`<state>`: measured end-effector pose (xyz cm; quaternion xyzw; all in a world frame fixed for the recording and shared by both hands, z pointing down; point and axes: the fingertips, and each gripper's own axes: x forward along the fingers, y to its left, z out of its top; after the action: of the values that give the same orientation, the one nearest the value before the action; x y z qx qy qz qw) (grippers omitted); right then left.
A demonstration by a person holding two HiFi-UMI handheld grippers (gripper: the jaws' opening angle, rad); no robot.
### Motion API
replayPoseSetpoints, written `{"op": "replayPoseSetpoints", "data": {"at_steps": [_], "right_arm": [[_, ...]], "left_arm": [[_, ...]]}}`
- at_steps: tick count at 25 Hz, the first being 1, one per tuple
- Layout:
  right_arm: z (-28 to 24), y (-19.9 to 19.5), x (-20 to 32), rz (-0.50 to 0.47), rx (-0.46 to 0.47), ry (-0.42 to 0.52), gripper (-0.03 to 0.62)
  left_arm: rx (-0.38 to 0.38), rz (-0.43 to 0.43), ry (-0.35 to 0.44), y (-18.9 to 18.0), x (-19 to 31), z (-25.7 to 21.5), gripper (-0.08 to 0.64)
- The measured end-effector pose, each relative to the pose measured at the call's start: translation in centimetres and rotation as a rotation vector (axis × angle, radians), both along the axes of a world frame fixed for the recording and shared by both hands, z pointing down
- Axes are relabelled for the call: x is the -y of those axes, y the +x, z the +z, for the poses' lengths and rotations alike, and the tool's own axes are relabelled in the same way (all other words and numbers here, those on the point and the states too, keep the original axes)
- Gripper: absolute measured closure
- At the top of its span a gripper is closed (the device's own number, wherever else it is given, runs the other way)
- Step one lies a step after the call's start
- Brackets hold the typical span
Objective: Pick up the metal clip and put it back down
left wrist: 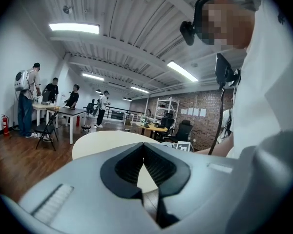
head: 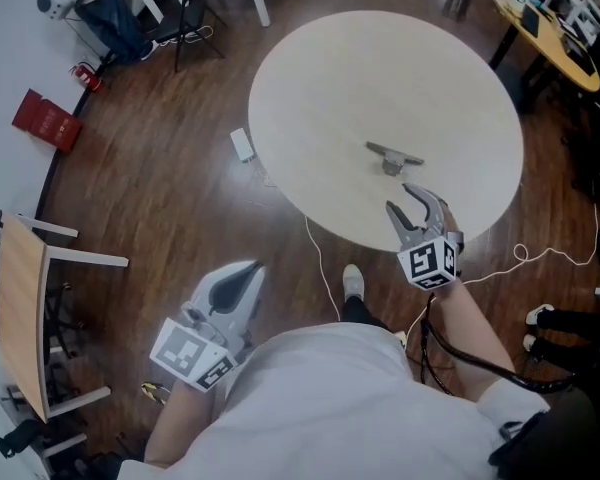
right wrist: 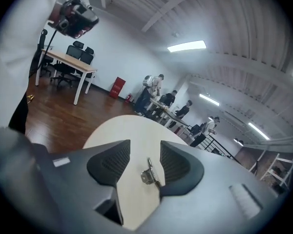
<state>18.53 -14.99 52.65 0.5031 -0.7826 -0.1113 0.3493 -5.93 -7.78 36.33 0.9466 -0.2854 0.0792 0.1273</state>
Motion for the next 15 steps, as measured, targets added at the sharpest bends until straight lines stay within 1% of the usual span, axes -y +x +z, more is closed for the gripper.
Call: {"op": "replayPoseSetpoints", "data": {"at_steps": [2, 5, 7, 9, 11, 13, 15], "right_arm": [[-2.2, -1.3, -2.9, 0.034, 0.014, 0.042, 0.402], [-5.5, -4.2, -8.3, 0.089, 0.042, 0.107, 0.41], [-7.7, -6.1, -12.2, 0.123, 0.062, 0.129, 0.41], [-9.1, -8.2, -16.4, 0.155, 0.11, 0.122, 0.414], [-9.7, -10.2, -20.6, 0.177, 0.173, 0.092, 0.417], [-10.0, -11.3, -24.3, 0.198, 0.225, 0.048, 0.417], [-10.2, -11.9, -26.7, 0.218, 0.255, 0.018, 0.419]], "left_arm": [[-0.021, 0.043, 0.013, -1.3, -1.2, 0.2, 0.561], [-0.054, 0.105, 0.02, -4.3, -3.7, 1.0, 0.561], [-0.067, 0.141, 0.012, -6.0, -5.4, 1.8, 0.561], [-0.067, 0.178, -0.006, -7.3, -6.8, 2.8, 0.561], [-0.076, 0.209, -0.024, -8.4, -8.5, 3.4, 0.561], [-0.099, 0.226, -0.035, -9.0, -10.2, 3.7, 0.561], [-0.119, 0.234, -0.033, -9.5, -11.1, 4.3, 0.561]]}}
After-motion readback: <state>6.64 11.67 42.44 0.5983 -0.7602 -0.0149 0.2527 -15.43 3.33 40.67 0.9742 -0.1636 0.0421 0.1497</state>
